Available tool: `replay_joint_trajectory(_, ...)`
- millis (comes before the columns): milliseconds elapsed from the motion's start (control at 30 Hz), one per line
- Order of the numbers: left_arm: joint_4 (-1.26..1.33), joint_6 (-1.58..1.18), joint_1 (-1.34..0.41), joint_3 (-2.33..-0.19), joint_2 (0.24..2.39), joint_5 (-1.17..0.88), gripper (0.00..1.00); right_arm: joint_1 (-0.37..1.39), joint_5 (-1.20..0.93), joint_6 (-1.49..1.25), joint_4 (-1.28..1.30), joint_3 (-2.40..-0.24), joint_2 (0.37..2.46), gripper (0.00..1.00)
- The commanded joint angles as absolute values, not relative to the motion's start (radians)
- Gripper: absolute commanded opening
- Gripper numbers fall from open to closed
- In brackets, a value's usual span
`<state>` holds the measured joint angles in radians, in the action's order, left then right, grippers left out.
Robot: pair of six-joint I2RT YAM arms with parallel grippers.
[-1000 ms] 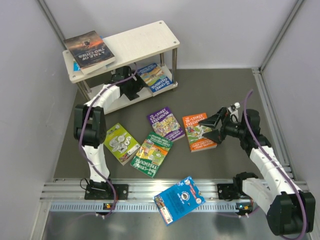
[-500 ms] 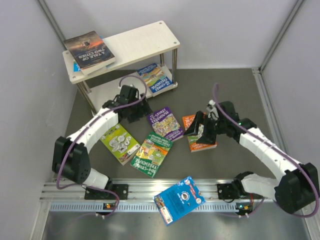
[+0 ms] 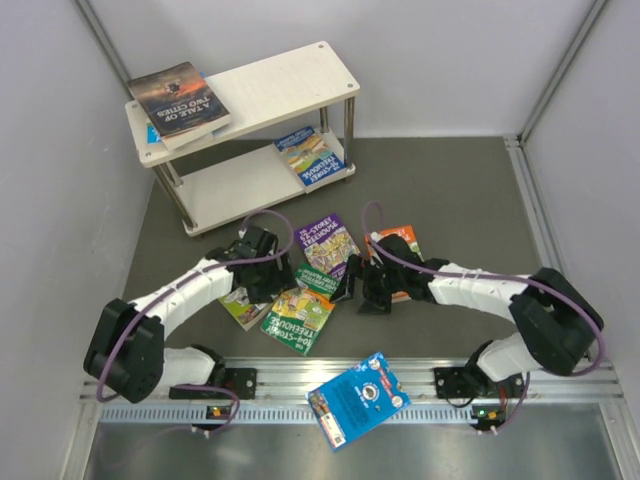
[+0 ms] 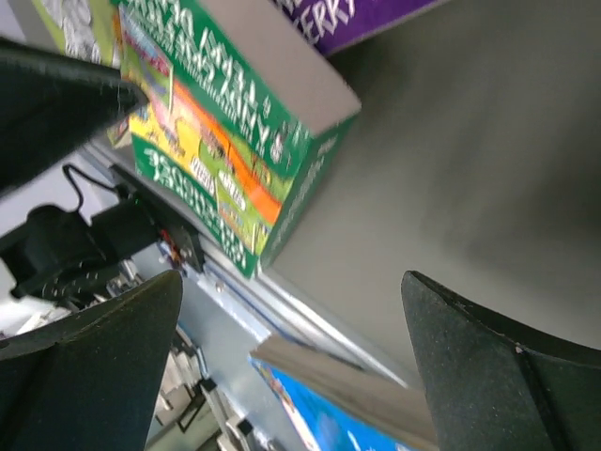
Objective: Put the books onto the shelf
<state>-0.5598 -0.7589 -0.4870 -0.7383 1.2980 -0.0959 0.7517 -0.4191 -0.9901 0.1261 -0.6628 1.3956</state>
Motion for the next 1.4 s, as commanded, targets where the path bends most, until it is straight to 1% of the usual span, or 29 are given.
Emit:
replay_joint_trajectory(0, -0.509, -0.807, -0.491, -0.703, 1.264, -0.117, 0.81, 0.787, -0.313, -1.064, -0.070, -0.677, 1.469, 1.00)
replay_joint_trajectory(200, -0.468, -0.845, -0.492, -0.677, 1.311, -0.164, 0.81, 0.805, -0.229, -1.161, -0.244, -0.612, 1.607, 1.00)
replay_joint_trajectory(233, -0.454, -0.854, -0.492, -0.661, 1.321, -0.176, 0.81, 0.814, -0.224, -1.175, -0.282, -0.603, 1.627, 0.96)
replay_joint_trajectory(300, -0.436, -0.867, -0.491, -0.640, 1.322, -0.195, 0.81, 0.827, -0.216, -1.231, -0.408, -0.584, 1.693, 0.92)
replay_joint_trajectory(400, -0.378, -0.908, -0.492, -0.578, 1.307, -0.236, 0.81, 0.868, -0.212, -1.297, -0.526, -0.575, 1.762, 0.75)
replay_joint_trajectory(433, -0.361, -0.928, -0.492, -0.546, 1.301, -0.254, 0.81, 0.877, -0.209, -1.307, -0.543, -0.575, 1.769, 0.60)
replay_joint_trajectory(500, -0.330, -0.949, -0.492, -0.522, 1.292, -0.262, 0.80, 0.894, -0.199, -1.316, -0.549, -0.572, 1.763, 0.43)
replay_joint_trajectory(533, -0.325, -0.957, -0.492, -0.509, 1.283, -0.268, 0.81, 0.902, -0.201, -1.312, -0.537, -0.575, 1.752, 0.30)
replay_joint_trajectory(600, -0.348, -0.957, -0.492, -0.514, 1.255, -0.268, 0.80, 0.900, -0.204, -1.266, -0.485, -0.589, 1.689, 0.19)
replay_joint_trajectory(633, -0.369, -0.939, -0.492, -0.538, 1.241, -0.262, 0.80, 0.896, -0.204, -1.238, -0.394, -0.604, 1.663, 0.12)
replay_joint_trajectory(733, -0.466, -0.879, -0.491, -0.615, 1.161, -0.227, 0.81, 0.877, -0.241, -1.112, -0.229, -0.686, 1.565, 0.01)
replay_joint_trajectory(833, -0.508, -0.812, -0.488, -0.682, 1.053, -0.218, 0.84, 0.855, -0.323, -1.068, -0.202, -0.719, 1.450, 0.00)
replay_joint_trajectory(933, -0.442, -0.779, -0.483, -0.689, 0.918, -0.248, 0.87, 0.805, -0.501, -1.091, -0.239, -0.729, 1.367, 0.00)
replay_joint_trajectory(1033, -0.332, -0.791, -0.479, -0.651, 0.801, -0.264, 0.89, 0.746, -0.641, -1.188, -0.395, -0.680, 1.319, 0.00)
replay_joint_trajectory(1067, -0.302, -0.799, -0.477, -0.637, 0.779, -0.273, 0.90, 0.730, -0.665, -1.274, -0.532, -0.661, 1.312, 0.00)
replay_joint_trajectory(1133, -0.240, -0.828, -0.463, -0.594, 0.746, -0.325, 0.91, 0.684, -0.728, -1.365, -0.677, -0.615, 1.302, 0.00)
replay_joint_trajectory(1200, -0.180, -0.842, -0.448, -0.569, 0.755, -0.365, 0.91, 0.635, -0.755, -1.480, -0.856, -0.595, 1.310, 0.00)
replay_joint_trajectory(1267, -0.120, -0.860, -0.445, -0.555, 0.775, -0.435, 0.91, 0.606, -0.778, -1.579, -0.958, -0.578, 1.321, 0.00)
replay_joint_trajectory(1300, -0.098, -0.868, -0.443, -0.542, 0.797, -0.455, 0.90, 0.579, -0.779, -1.613, -1.067, -0.572, 1.334, 0.00)
replay_joint_trajectory(1333, -0.062, -0.896, -0.443, -0.532, 0.807, -0.507, 0.90, 0.568, -0.782, -1.647, -1.118, -0.565, 1.345, 0.00)
replay_joint_trajectory(1367, 0.040, -0.919, -0.443, -0.520, 0.818, -0.537, 0.90, 0.558, -0.784, -1.711, -1.182, -0.563, 1.360, 0.00)
